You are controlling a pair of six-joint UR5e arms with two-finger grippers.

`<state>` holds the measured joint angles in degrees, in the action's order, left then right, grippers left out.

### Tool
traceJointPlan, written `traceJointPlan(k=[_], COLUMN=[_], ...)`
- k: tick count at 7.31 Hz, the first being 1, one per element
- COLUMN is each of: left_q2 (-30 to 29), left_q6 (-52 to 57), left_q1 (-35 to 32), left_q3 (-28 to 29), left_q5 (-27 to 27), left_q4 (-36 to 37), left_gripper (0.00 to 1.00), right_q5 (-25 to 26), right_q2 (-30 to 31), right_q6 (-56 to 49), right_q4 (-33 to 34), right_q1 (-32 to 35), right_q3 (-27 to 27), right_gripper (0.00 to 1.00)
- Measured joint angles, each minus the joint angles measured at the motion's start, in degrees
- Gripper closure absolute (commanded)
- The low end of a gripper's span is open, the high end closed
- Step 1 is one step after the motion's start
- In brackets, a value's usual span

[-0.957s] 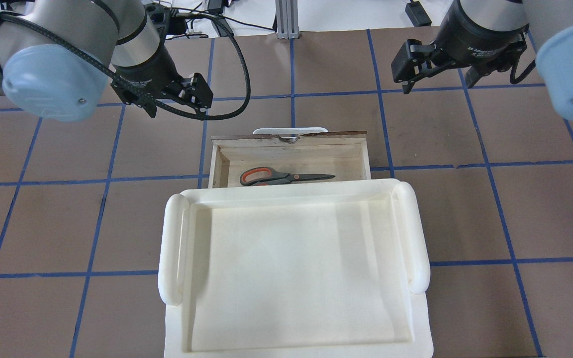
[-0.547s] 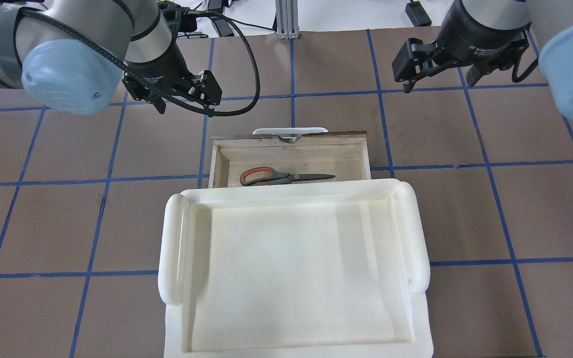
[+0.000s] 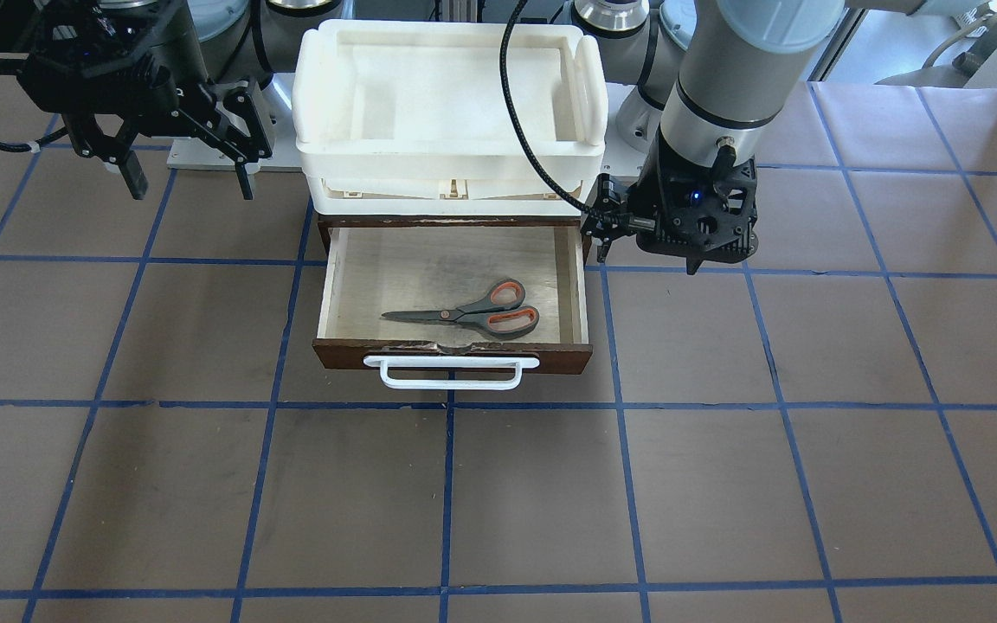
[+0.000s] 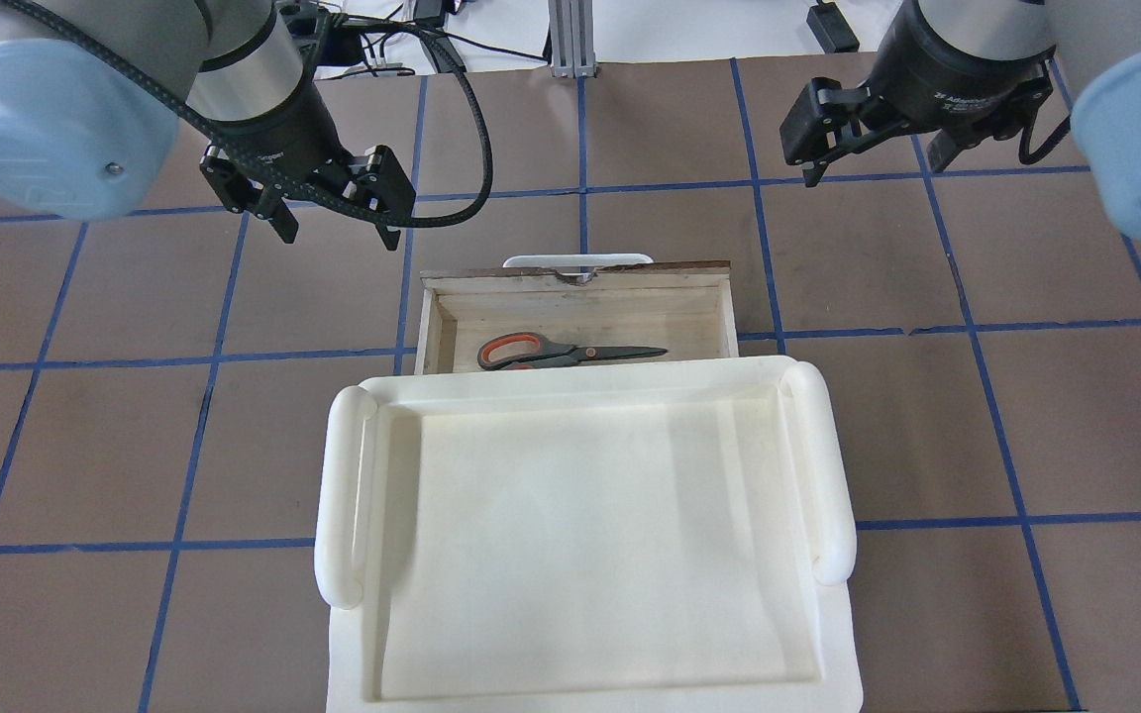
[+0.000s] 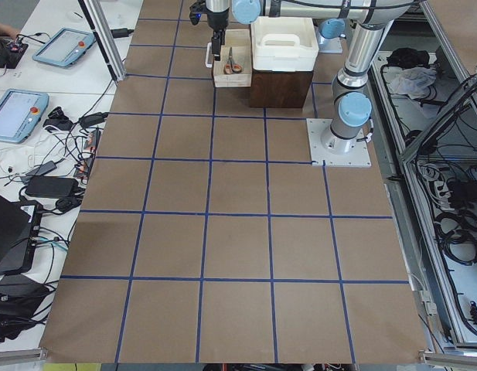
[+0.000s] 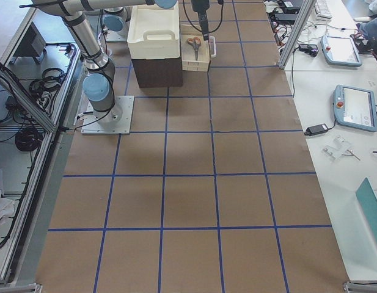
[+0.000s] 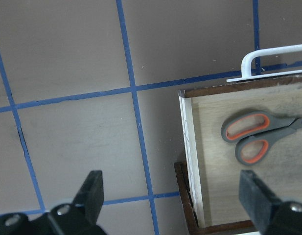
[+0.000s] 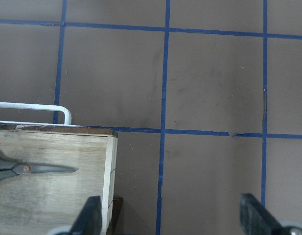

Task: Put scissors in drawer and close it
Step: 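Move the left gripper over toward the drawer's white handle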

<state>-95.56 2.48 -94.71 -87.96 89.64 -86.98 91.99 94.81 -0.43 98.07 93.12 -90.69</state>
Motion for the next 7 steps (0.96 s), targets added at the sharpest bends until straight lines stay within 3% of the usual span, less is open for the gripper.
traceJointPlan(k=[4, 7], left_q2=[-2.3, -8.8], left_q6=[-0.2, -2.7], left_q1=[-0.5, -1.8], left_q3=[0.2, 2.5], left_q5=[-0.3, -3.3], left_q4=[2.7, 13.8], left_gripper=[0.0, 0.0], right_q5=[0.0, 0.1], right_q2=[-0.1, -0.1], right_q6=[0.0, 0.0], right_q4=[-0.1, 0.0], right_q1=[0.0, 0.0], right_q3=[-0.1, -0.1], right_gripper=[0.0, 0.0])
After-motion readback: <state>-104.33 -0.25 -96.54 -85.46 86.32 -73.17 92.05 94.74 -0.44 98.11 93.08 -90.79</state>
